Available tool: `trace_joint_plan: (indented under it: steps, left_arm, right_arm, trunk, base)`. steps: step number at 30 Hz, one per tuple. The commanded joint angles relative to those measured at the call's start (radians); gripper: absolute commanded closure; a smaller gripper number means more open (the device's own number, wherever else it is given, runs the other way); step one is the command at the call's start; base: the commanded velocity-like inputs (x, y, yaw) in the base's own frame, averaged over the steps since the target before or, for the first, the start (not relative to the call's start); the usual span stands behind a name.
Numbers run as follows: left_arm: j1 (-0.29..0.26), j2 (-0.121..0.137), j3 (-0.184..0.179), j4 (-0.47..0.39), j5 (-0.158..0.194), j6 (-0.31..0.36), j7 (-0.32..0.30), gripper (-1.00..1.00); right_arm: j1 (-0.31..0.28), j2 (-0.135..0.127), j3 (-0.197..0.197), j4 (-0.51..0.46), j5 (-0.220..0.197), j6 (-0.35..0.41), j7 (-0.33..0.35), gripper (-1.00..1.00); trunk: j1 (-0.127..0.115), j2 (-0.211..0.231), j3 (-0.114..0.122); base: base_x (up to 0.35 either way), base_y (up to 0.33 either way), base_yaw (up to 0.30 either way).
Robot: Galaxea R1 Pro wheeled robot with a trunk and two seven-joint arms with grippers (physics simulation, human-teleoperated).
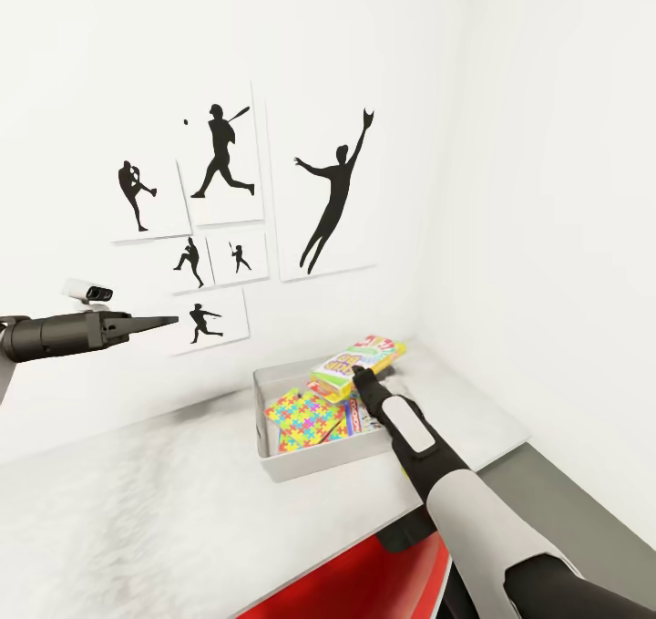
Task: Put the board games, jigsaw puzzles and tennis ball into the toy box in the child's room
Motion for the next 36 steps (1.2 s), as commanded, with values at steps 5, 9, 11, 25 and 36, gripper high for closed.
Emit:
trace_joint_plan:
  steps: [5,9,11,25,36]
  left_arm:
    - [-0.001,0.0,0.001,0.001,0.001,0.011,-0.003,-1.0]
    - [-0.001,0.0,0.0,0.001,0.001,0.011,-0.003,-1.0]
    - [0.0,0.0,0.001,0.001,0.001,0.011,-0.003,-1.0]
    - [0.005,0.0,0.001,0.001,0.001,0.011,-0.003,-1.0]
    - [0.012,0.0,0.044,0.001,0.001,0.01,-0.003,-1.0]
  right_arm:
    - [-0.001,0.0,0.004,-0.002,-0.135,0.008,-0.006,1.0]
    - [0.0,0.0,0.004,0.0,-0.178,0.007,-0.006,1.0]
    - [0.001,0.0,0.005,0.004,-0.183,0.008,-0.006,1.0]
    - [0.004,0.0,0.012,0.019,-0.287,0.015,-0.012,1.0]
    - [0.006,0.0,0.019,0.047,-0.315,0.017,-0.007,1.0]
  trunk:
    - [0.001,-0.002,-0.002]
    - [0.001,-0.002,-0.002]
    - [0.001,-0.002,-0.002]
    - [0.001,-0.002,-0.002]
    - [0.001,-0.002,-0.002]
  base:
    - [0.0,0.0,0.0]
    - [0.0,0.0,0.0]
    - [0.0,0.0,0.0]
    - [0.0,0.0,0.0]
    - [0.0,0.0,0.0]
